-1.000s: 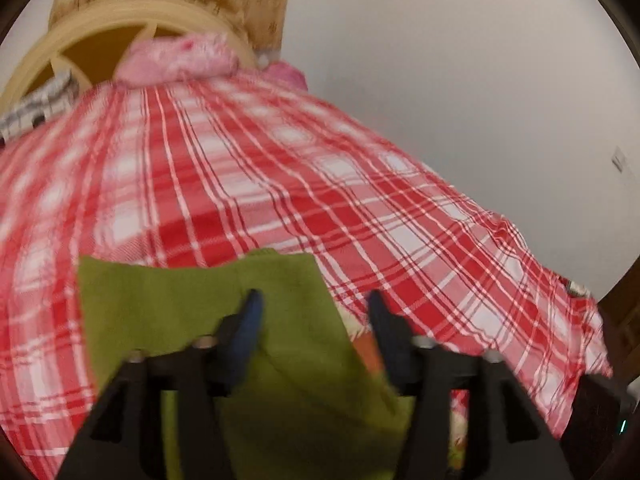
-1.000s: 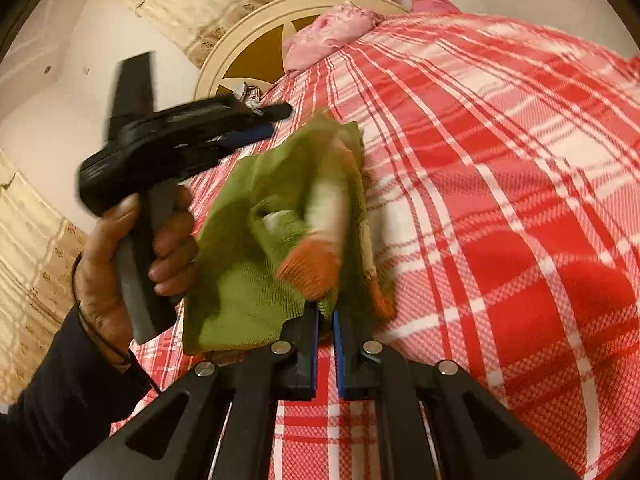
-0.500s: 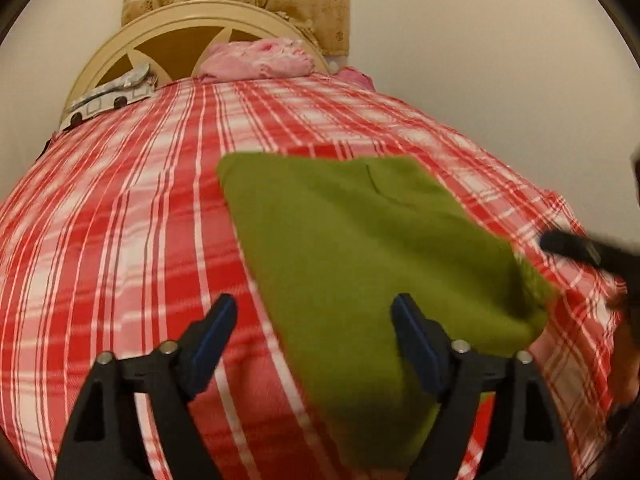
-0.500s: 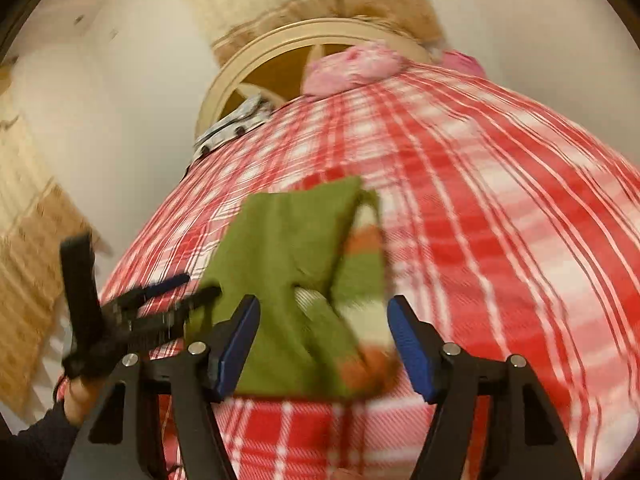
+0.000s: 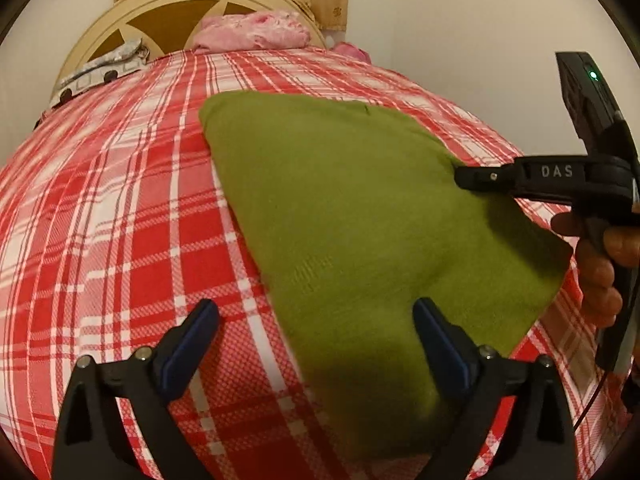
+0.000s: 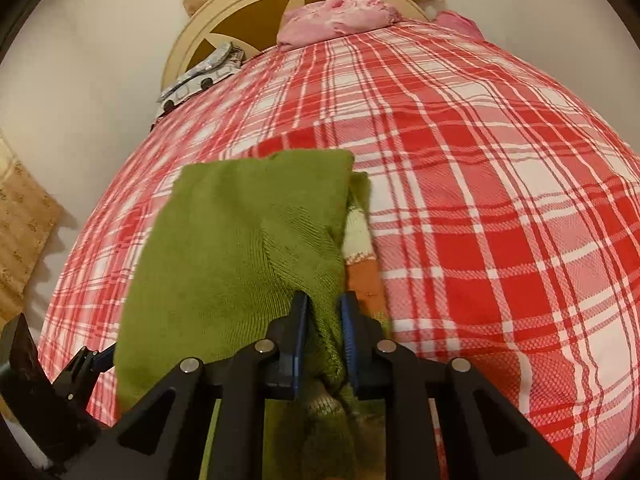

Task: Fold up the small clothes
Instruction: 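Open the left gripper while the right gripper holds the folded edge down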

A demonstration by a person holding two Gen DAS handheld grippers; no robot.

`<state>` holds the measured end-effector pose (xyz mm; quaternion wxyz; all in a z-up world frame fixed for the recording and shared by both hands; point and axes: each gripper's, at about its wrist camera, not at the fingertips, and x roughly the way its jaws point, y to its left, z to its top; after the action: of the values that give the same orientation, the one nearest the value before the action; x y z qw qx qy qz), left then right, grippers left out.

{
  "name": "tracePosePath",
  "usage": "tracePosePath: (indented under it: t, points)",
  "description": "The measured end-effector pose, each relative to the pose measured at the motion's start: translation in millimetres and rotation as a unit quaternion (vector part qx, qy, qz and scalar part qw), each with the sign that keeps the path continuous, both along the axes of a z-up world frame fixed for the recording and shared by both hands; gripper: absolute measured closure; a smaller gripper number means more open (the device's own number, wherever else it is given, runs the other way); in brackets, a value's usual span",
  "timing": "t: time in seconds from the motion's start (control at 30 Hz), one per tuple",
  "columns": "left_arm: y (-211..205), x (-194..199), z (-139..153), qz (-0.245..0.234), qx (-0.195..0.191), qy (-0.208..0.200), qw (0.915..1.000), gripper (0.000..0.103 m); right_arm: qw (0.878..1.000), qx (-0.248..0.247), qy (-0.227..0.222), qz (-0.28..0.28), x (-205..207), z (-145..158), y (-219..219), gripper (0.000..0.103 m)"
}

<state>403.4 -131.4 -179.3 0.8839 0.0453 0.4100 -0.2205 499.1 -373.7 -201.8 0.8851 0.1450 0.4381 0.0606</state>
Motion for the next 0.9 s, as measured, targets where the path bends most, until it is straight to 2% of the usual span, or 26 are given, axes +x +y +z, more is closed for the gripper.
tracePosePath:
  t: [0.07,0.17,0.23,0.27,0.33,0.43,0.5,0.53,0.57,0.7,0.83,0.9]
  points:
    - [2.8,-0.3,-0.9,0.002,-0.009,0.005,0.9999,0.001,1.000,-0.017,-0.007,-0.006,-4.3,6.8,3.1,0.086]
    - [3.8,-2.7,-2.6,0.004,-0.016,0.007,0.9998,0.001,0.996,-0.064,-0.062,-0.002,-13.4,33.7,21.0,0.084]
    - [2.8,-3.2,-3.1,0.002,-0.016,0.008,0.9998,0.001,0.994,-0.072,-0.083,0.023,-9.2,48.0,33.0,0.079]
    - [2.8,-3.4,-3.1,0.003,-0.016,0.008,0.9998,0.000,0.993,-0.086,-0.081,0.021,-1.6,50.9,36.8,0.072]
    - [3.1,-4.5,-2.7,0.004,-0.017,0.006,0.9998,0.000,0.994,-0.090,-0.055,0.007,20.8,46.6,33.5,0.072]
    - [4.4,-6.1,-2.3,0.006,-0.019,0.004,0.9998,0.000,0.999,-0.051,0.007,-0.018,54.8,22.0,13.3,0.072]
    - [5.7,-5.1,-2.8,0.007,-0.023,0.007,0.9997,0.000,1.000,-0.005,0.008,-0.008,61.8,14.2,4.9,0.072]
    - [6.0,-5.0,-3.2,0.006,-0.025,0.009,0.9996,0.000,1.000,-0.004,0.000,-0.002,62.0,14.7,4.9,0.074]
    - [6.2,-3.3,-3.8,0.005,-0.027,0.012,0.9995,0.000,1.000,-0.023,-0.003,0.000,61.6,16.0,7.7,0.098]
    - [7.6,-0.1,-5.9,0.003,-0.039,0.026,0.9989,0.000,0.997,-0.072,-0.009,0.000,67.8,18.3,13.0,0.098]
    - [6.5,-1.4,-5.8,0.003,-0.037,0.026,0.9990,0.000,0.996,-0.091,0.001,-0.007,82.2,10.7,10.5,0.098]
    - [6.3,-1.2,-5.9,0.004,-0.037,0.026,0.9990,0.000,0.996,-0.089,0.023,-0.002,86.1,2.0,10.5,0.098]
